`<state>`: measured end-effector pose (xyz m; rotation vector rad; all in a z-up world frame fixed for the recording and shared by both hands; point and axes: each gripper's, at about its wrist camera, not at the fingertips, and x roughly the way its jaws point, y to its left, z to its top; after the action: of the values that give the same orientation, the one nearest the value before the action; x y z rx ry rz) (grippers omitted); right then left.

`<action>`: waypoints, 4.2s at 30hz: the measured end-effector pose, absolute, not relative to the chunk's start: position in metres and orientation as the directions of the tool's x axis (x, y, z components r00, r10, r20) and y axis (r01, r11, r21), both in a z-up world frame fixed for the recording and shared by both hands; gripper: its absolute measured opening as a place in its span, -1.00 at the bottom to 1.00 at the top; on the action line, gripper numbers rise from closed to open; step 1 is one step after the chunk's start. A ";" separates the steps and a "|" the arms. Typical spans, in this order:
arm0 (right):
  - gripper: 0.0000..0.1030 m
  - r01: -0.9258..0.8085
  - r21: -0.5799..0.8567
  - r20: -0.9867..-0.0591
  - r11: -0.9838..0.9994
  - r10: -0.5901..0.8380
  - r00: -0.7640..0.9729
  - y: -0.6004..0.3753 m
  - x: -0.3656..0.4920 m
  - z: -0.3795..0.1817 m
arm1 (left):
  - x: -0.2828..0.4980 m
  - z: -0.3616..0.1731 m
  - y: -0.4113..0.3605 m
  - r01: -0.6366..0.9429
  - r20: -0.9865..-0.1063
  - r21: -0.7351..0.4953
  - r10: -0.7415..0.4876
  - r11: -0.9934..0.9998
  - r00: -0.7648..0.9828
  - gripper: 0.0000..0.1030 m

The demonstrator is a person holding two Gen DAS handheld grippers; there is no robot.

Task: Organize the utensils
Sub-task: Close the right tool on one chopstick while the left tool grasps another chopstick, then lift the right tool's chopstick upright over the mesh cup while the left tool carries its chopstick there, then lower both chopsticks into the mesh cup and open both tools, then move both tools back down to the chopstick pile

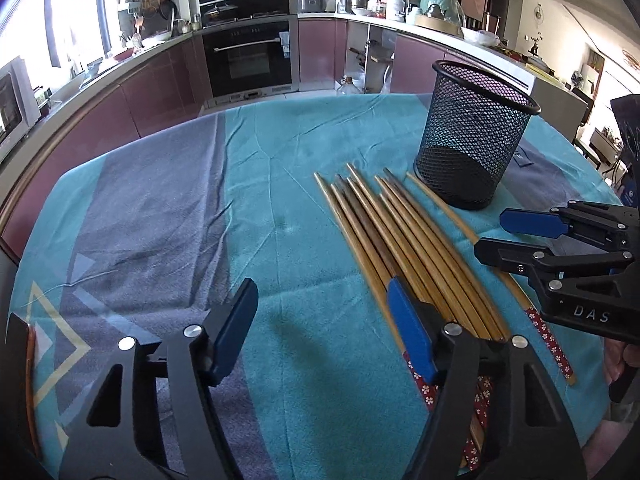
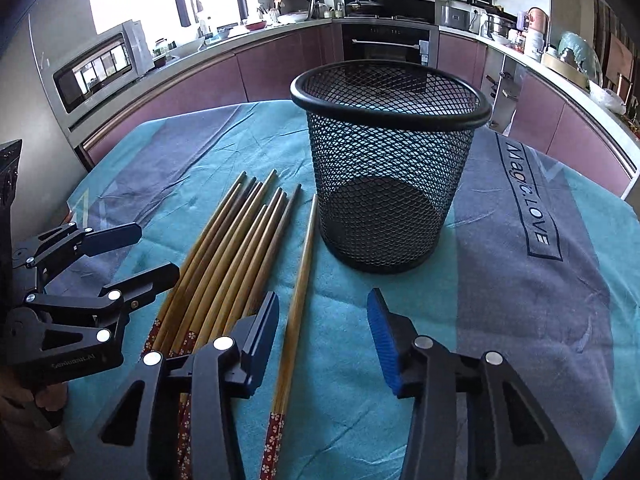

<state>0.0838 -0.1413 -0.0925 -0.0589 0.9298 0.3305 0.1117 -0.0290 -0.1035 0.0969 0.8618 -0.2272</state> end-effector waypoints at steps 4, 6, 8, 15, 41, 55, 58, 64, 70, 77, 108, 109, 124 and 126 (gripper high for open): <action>-0.24 -0.308 0.078 -0.801 0.948 0.243 0.547 -0.139 0.087 -0.094 | 0.119 -0.105 -0.037 0.260 -0.773 0.002 -0.164 0.966 0.613 0.05; -0.31 -0.310 0.073 -0.802 0.948 0.241 0.547 -0.138 0.088 -0.095 | 0.124 -0.107 -0.039 0.275 -0.785 -0.006 -0.175 0.961 0.594 -0.15; -0.38 -0.314 0.077 -0.803 0.946 0.245 0.543 -0.140 0.090 -0.094 | 0.127 -0.108 -0.036 0.284 -0.798 -0.019 -0.185 0.959 0.574 -0.31; -0.44 -0.308 0.136 -0.806 0.942 0.286 0.518 -0.151 0.097 -0.094 | 0.139 -0.106 -0.028 0.297 -0.809 -0.051 -0.214 0.954 0.547 -0.38; -0.89 -0.462 0.299 -0.582 0.835 0.543 0.605 -0.187 0.068 -0.003 | 0.112 -0.029 0.006 0.326 -0.655 -0.234 -0.396 0.916 0.643 -0.85; -0.89 -0.489 0.236 -0.408 0.840 0.542 0.734 -0.216 0.085 0.084 | 0.110 0.087 -0.003 0.466 -0.391 -0.314 -0.560 0.827 0.730 -0.85; -0.89 -0.479 0.203 -0.387 0.854 0.519 0.762 -0.222 0.091 0.099 | 0.120 0.102 -0.020 0.485 -0.352 -0.307 -0.571 0.819 0.741 -0.85; -0.89 -0.433 0.144 -0.399 0.890 0.453 0.797 -0.232 0.111 0.099 | 0.150 0.111 -0.057 0.502 -0.302 -0.318 -0.588 0.804 0.751 -0.85; -0.90 -0.413 0.140 -0.436 0.900 0.430 0.790 -0.232 0.130 0.075 | 0.179 0.102 -0.093 0.472 -0.267 -0.310 -0.552 0.825 0.790 -0.85; -0.90 -0.402 0.188 -0.485 0.896 0.441 0.755 -0.231 0.148 0.043 | 0.205 0.066 -0.130 0.445 -0.283 -0.260 -0.508 0.857 0.814 -0.85; -0.22 -0.453 0.239 -0.481 0.859 0.510 0.713 -0.221 0.104 0.036 | 0.160 0.036 -0.043 0.397 -0.457 -0.134 -0.412 0.908 0.788 0.05; -0.21 -0.478 0.238 -0.484 0.845 0.530 0.696 -0.216 0.097 0.034 | 0.155 0.034 -0.036 0.388 -0.464 -0.127 -0.401 0.913 0.790 0.07; -0.26 -0.467 0.270 -0.737 0.842 0.493 0.463 -0.153 0.083 -0.073 | 0.103 -0.076 0.015 0.330 -0.710 -0.114 -0.309 0.937 0.633 0.09; -0.29 -0.455 0.277 -0.745 0.846 0.489 0.454 -0.151 0.084 -0.076 | 0.099 -0.082 0.013 0.330 -0.725 -0.107 -0.301 0.938 0.619 0.09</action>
<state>0.0844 -0.1513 -0.0763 0.0395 0.9329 0.5826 0.0995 0.0133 -0.0821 0.0384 0.8268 -0.3628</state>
